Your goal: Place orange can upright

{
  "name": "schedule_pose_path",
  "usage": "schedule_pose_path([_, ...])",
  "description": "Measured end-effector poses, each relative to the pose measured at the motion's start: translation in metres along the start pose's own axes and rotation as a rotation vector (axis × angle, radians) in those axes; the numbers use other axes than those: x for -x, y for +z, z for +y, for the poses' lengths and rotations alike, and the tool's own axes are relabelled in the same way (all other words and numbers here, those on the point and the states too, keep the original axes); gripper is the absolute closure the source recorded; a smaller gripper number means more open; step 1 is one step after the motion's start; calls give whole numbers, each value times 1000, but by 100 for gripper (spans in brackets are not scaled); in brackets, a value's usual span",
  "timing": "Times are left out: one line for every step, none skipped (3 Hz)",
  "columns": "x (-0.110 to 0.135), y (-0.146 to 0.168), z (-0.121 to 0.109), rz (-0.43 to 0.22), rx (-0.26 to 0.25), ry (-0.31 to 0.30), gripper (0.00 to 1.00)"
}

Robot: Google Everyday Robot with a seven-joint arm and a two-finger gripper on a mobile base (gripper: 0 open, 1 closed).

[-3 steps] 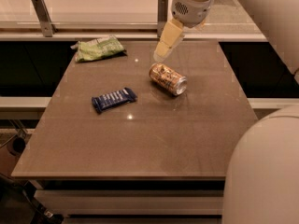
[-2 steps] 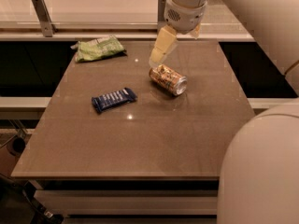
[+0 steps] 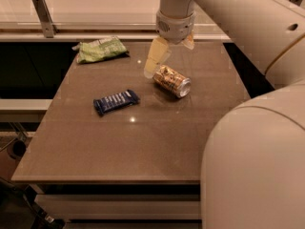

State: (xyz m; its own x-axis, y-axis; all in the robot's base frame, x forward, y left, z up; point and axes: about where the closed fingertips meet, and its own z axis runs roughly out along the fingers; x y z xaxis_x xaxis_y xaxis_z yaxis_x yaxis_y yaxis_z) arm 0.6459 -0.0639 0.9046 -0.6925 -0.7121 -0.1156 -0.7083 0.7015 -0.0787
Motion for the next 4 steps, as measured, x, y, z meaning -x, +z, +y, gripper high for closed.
schedule_pose_path([6,10,1,21,8,4,0])
schedule_pose_path([4,21,-1,30,21,28,0])
schedule_pose_path([-8,31,-3,39,37,73,0])
schedule_pose_path([-14,35,-3,44,45,101,0])
